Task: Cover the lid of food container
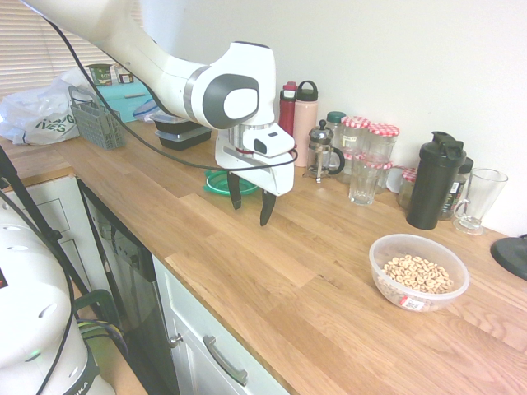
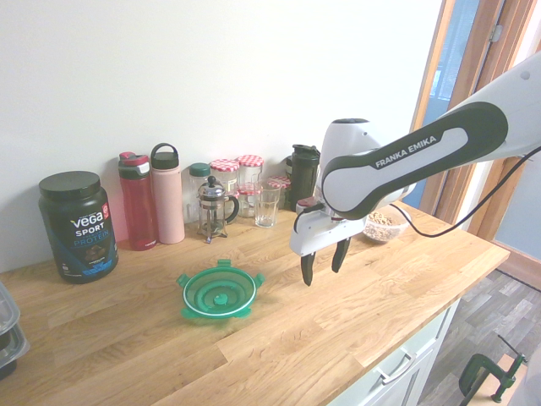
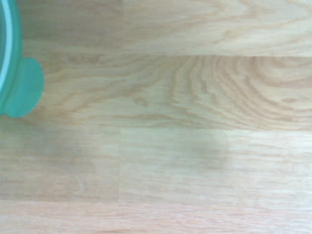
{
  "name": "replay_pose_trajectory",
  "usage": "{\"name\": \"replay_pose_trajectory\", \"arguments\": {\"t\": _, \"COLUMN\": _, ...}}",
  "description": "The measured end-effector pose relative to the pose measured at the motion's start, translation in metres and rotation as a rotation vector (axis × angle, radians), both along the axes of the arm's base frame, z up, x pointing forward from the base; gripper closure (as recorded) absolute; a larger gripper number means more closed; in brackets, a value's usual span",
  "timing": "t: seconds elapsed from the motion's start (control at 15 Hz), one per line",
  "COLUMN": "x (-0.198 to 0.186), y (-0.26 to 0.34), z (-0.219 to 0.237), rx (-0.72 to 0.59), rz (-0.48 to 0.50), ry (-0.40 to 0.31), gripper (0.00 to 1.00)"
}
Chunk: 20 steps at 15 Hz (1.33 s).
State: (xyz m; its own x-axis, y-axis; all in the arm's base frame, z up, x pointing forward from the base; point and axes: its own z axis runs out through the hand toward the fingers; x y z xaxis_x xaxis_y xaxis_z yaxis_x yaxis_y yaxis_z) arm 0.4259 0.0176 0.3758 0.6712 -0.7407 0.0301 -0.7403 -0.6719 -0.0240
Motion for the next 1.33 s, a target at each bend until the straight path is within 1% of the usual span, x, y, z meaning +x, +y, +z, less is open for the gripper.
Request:
{"name": "replay_pose_trajectory", "arguments": {"t": 0.13, "x": 0.001, "y": 0.001, "z": 0.0, "rx": 0.013, "rz": -0.004, "ry": 0.0, "gripper": 0.0}}
{"name": "replay_pose_trajectory", "arguments": {"t": 0.2, "x": 0.006, "y": 0.004, "z": 0.002, "rx": 0.034, "rz": 0.027, "ry": -0.012, "gripper": 0.0}}
{"name": "replay_pose_trajectory", "arguments": {"t": 0.47, "x": 0.052, "y": 0.005, "z": 0.017, "rx": 0.151, "rz": 0.241, "ry": -0.072, "gripper": 0.0}}
{"name": "replay_pose_trajectory", "arguments": {"t": 0.53, "x": 0.067, "y": 0.004, "z": 0.019, "rx": 0.202, "rz": 0.279, "ry": -0.079, "gripper": 0.0}}
{"name": "replay_pose_trajectory", "arguments": {"t": 0.67, "x": 0.095, "y": 0.007, "z": 0.023, "rx": 0.318, "rz": 0.346, "ry": -0.072, "gripper": 0.0}}
{"name": "replay_pose_trajectory", "arguments": {"t": 0.8, "x": 0.12, "y": 0.012, "z": 0.017, "rx": 0.441, "rz": 0.397, "ry": -0.048, "gripper": 0.0}}
{"name": "replay_pose_trajectory", "arguments": {"t": 1.0, "x": 0.156, "y": 0.014, "z": -0.007, "rx": 0.602, "rz": 0.423, "ry": 0.031, "gripper": 0.0}}
{"name": "replay_pose_trajectory", "arguments": {"t": 1.2, "x": 0.184, "y": 0.017, "z": -0.031, "rx": 0.655, "rz": 0.443, "ry": 0.107, "gripper": 0.0}}
{"name": "replay_pose_trajectory", "arguments": {"t": 1.33, "x": 0.196, "y": 0.026, "z": -0.043, "rx": 0.675, "rz": 0.461, "ry": 0.14, "gripper": 0.0}}
